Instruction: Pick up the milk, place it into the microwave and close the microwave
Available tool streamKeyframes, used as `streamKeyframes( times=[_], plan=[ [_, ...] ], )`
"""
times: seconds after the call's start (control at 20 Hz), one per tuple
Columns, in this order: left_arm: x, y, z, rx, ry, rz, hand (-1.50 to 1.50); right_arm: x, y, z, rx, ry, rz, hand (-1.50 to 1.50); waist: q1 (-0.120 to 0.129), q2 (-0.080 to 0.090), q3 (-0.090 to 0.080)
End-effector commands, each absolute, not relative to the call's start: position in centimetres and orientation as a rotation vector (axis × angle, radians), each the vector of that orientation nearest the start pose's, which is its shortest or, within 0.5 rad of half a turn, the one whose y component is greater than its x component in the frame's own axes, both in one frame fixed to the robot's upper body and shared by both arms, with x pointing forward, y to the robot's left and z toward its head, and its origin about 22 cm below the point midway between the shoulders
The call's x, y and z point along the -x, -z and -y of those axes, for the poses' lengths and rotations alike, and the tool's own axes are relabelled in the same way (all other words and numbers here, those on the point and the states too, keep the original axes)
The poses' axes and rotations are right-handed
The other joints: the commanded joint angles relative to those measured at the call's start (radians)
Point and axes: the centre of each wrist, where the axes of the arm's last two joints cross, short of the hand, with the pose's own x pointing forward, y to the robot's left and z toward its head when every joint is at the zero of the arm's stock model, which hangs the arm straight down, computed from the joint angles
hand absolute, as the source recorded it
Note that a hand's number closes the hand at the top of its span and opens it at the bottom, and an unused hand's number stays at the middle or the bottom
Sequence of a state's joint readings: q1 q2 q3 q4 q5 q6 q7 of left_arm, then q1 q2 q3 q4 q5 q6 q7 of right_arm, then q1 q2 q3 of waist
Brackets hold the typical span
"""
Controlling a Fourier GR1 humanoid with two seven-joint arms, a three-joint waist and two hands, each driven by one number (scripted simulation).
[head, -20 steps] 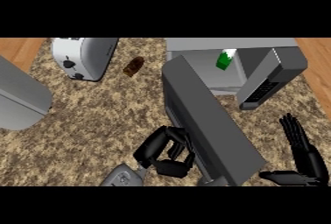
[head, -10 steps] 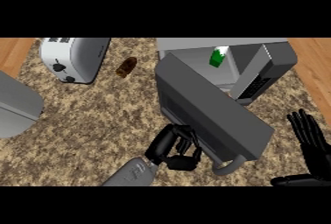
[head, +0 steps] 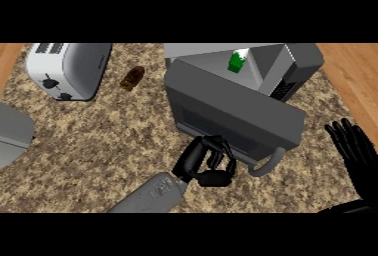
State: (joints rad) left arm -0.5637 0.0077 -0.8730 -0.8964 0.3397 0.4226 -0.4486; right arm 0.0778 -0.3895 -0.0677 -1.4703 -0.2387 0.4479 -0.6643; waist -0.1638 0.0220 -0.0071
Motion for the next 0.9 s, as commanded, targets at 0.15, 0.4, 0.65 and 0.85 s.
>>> streamKeyframes(
  times=[0.15,0.4,0.65,0.85],
  plan=[
    [-28.7,2.5,-2.3,0.253,0.45,1.834,1.5,-22.9,-3.9,35.7,-0.369,-0.391,2.059,-1.5,-0.042,0.01,-0.002],
    [-30.0,0.8,-2.0,0.157,0.279,1.851,1.5,-23.0,-5.8,36.1,-0.385,-0.458,2.058,-1.5,-0.076,0.011,-0.002],
    [-31.8,-0.7,-1.7,0.084,0.207,1.848,-1.5,-23.4,-6.5,36.3,-0.363,-0.437,2.087,-1.5,-0.097,0.024,0.002],
    [-32.6,-1.5,-1.3,0.038,0.184,1.817,-1.5,-24.8,-9.5,36.7,-0.311,-0.533,2.132,-1.5,-0.117,0.032,0.002]
  ],
)
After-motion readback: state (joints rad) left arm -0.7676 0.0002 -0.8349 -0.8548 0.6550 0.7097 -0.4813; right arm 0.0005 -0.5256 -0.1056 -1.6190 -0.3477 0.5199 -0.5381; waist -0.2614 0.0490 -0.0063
